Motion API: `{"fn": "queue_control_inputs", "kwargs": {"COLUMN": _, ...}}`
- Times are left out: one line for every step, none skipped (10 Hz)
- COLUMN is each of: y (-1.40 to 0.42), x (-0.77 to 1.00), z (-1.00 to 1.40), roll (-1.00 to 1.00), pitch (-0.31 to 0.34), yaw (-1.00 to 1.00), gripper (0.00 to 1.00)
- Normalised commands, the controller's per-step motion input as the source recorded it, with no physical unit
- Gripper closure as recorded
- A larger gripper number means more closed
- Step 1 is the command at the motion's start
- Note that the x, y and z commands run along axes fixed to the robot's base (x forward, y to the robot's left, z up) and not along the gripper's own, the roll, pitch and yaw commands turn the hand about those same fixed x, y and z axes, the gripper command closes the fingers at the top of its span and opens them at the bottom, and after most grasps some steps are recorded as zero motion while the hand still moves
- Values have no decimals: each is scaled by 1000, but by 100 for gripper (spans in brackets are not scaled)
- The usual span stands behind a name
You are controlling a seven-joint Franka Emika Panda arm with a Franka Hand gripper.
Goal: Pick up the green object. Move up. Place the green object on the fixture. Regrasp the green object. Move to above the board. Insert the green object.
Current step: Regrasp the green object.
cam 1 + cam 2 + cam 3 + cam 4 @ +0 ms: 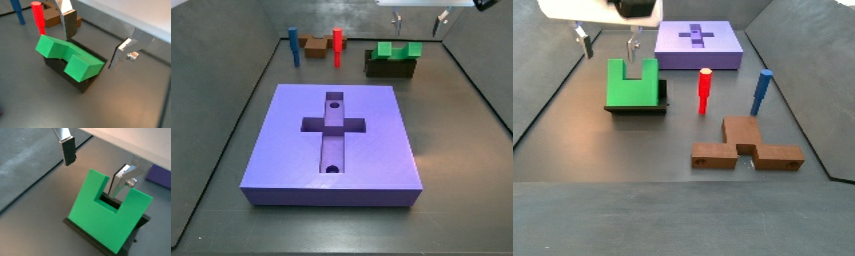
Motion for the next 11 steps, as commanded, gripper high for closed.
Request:
{"fn": "queue_control_inputs", "kwargs": {"y": -103, "x": 0, "z": 69, "roll": 1000, "pitch": -294, "yaw": 0, "gripper": 0}}
{"fn": "queue_control_inputs", "kwargs": {"y": -114, "x": 0, "z": 51, "roll": 1000, "pitch": -251, "yaw": 0, "gripper": 0}}
{"fn": "queue_control_inputs", "kwargs": {"y": -106, "x": 0, "z": 43, "roll": 1000, "pitch": -220, "yaw": 0, "gripper": 0}}
{"fn": "queue_control_inputs", "kwargs": {"y": -57, "x": -6, "z": 14, "roll": 1000, "pitch": -174, "yaw": 83, "gripper": 0}}
{"fn": "queue_control_inputs", "kwargs": {"y": -74, "x": -9, "z": 0, "roll": 1000, "pitch": -166, "yaw": 149, "gripper": 0}}
{"fn": "queue_control_inputs", "kwargs": {"y": -94, "x": 0, "z": 0, "roll": 1000, "pitch": -169, "yaw": 160, "gripper": 0}}
{"fn": "queue_control_inputs", "kwargs": {"y": -117, "x": 97, "z": 0, "roll": 1000, "pitch": -166, "yaw": 131, "gripper": 0}}
{"fn": "queue_control_inputs", "kwargs": {"y": -60, "x": 177, "z": 0, "roll": 1000, "pitch": -120, "yaw": 46, "gripper": 0}}
{"fn": "queue_control_inputs", "kwargs": {"y": -6, "x": 77, "z": -51, "roll": 966, "pitch": -134, "yaw": 0, "gripper": 0}}
{"fn": "queue_control_inputs", "kwargs": {"y": 0, "x": 100, "z": -166, "roll": 654, "pitch": -54, "yaw": 17, "gripper": 0}}
{"fn": "queue_control_inputs", "kwargs": {"y": 0, "x": 0, "z": -40, "roll": 303, "pitch": 0, "yaw": 280, "gripper": 0}}
